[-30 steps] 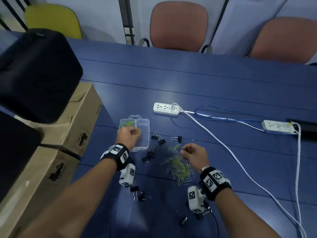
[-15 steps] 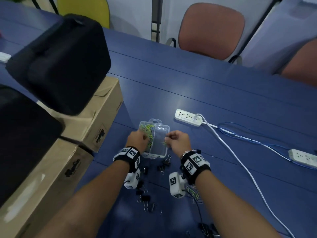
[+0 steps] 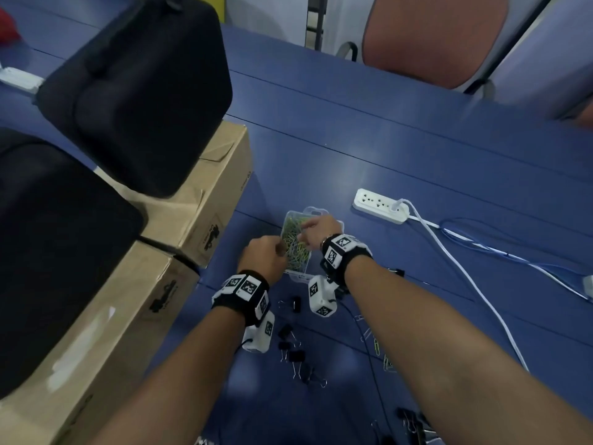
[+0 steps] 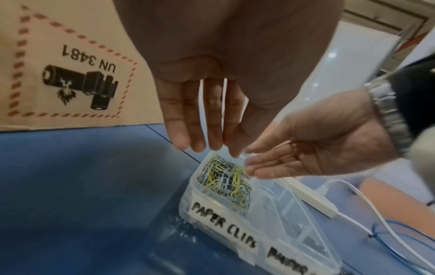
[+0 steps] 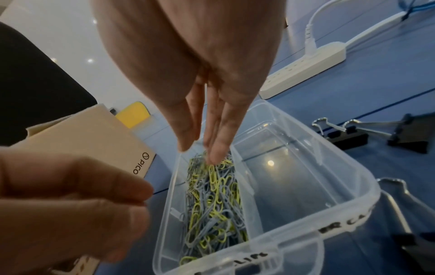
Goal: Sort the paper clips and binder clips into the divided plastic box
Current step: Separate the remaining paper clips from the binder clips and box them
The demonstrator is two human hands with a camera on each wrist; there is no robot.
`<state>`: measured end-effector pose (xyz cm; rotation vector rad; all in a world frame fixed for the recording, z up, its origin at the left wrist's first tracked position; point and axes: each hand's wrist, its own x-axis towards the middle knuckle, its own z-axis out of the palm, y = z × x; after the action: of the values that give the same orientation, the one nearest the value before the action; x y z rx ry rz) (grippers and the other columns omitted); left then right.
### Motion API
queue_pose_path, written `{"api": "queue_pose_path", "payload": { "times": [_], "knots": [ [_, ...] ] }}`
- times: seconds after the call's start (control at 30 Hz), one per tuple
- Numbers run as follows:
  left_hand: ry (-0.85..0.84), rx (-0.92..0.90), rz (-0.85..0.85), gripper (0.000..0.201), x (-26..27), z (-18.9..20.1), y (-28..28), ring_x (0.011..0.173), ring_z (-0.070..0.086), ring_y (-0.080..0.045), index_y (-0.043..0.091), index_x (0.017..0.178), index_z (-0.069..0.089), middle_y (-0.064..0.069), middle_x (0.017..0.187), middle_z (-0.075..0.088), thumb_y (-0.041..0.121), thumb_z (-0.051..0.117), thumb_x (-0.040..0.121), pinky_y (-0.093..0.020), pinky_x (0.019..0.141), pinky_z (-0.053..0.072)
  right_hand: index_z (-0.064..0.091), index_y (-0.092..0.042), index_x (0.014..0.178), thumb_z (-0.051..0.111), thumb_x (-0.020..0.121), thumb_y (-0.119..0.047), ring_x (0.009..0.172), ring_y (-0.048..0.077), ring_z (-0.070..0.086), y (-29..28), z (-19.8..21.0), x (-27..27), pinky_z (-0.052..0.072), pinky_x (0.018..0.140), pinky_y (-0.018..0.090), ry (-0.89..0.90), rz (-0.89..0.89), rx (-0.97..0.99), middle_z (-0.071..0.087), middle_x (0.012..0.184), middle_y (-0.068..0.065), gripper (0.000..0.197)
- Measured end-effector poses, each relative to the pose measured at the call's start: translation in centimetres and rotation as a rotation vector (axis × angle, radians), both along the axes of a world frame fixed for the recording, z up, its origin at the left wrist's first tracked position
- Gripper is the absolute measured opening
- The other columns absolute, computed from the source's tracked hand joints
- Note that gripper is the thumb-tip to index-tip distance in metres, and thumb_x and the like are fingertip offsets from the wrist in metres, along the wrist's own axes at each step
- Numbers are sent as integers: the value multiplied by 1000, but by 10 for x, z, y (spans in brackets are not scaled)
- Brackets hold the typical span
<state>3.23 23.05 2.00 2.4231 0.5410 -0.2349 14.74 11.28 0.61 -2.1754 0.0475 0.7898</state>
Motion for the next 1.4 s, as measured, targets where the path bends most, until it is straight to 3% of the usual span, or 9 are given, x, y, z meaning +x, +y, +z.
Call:
{"api": "queue_pose_path", "payload": {
  "times": [0.13,0.3,0.53,0.7,0.83,0.97,1.07,1.23,1.4],
  "knots": [
    [31,75,-74,11,-4,4,-13,79,64,-33,21,82,68,-7,84,70,21,57,80,-35,65,53,74,-5,90,53,83,6,57,25,65,-17,17,-11,58,55,31,115,-192,221,65,78,17,25],
    [14,93,-130,10,1,12,-44,81,63,-37,21,79,65,-10,85,69,24,56,74,-35,67,53,73,-5,98,55,91,-1,80,28,68,-53,51,-27,58,72,42,211,-283,417,71,103,23,19],
    [-15,69,-255,15,-3,13,-90,80,66,-29,16,80,72,-4,83,72,18,57,81,-37,72,56,67,-5,101,48,89,5,67,27,67,-137,57,-48,58,66,36,179,-473,552,70,82,16,25],
    [28,-43,-383,17,-10,1,-134,86,67,-24,19,92,71,-4,90,73,14,59,82,-36,78,57,72,-13,86,56,82,4,53,20,59,-224,26,-77,47,47,26,-29,-529,253,69,71,11,24],
    [53,-11,-531,28,-15,-14,-176,101,61,-29,15,108,65,-8,107,66,12,61,80,-38,83,52,71,-20,105,67,83,-17,102,23,64,-277,0,-117,49,88,30,-68,-217,-234,68,109,5,23],
    [244,187,-630,83,-23,-29,-211,121,40,-34,20,137,37,-7,131,40,37,79,67,-46,91,48,43,-21,136,82,63,-54,122,31,45,-288,-22,-156,45,99,41,37,-90,-332,32,135,6,89],
    [315,264,-659,102,-29,-34,-224,123,31,-37,22,140,26,-10,136,27,40,84,58,-49,90,49,25,-22,147,84,57,-57,126,33,33,-280,-27,-169,42,103,47,7,15,-393,21,138,6,113],
    [244,171,-685,70,-27,-45,-223,114,42,-33,21,126,42,-8,128,40,25,79,67,-47,87,50,33,-14,146,76,79,-26,119,32,42,-278,-39,-174,45,99,39,-128,79,-437,30,135,10,81],
    [189,107,-714,38,-23,-52,-216,106,53,-28,19,111,57,-5,113,54,10,70,76,-41,89,50,61,-8,112,64,85,-10,102,29,55,-283,-40,-174,48,84,34,-232,102,-439,51,117,10,28]
  ]
}}
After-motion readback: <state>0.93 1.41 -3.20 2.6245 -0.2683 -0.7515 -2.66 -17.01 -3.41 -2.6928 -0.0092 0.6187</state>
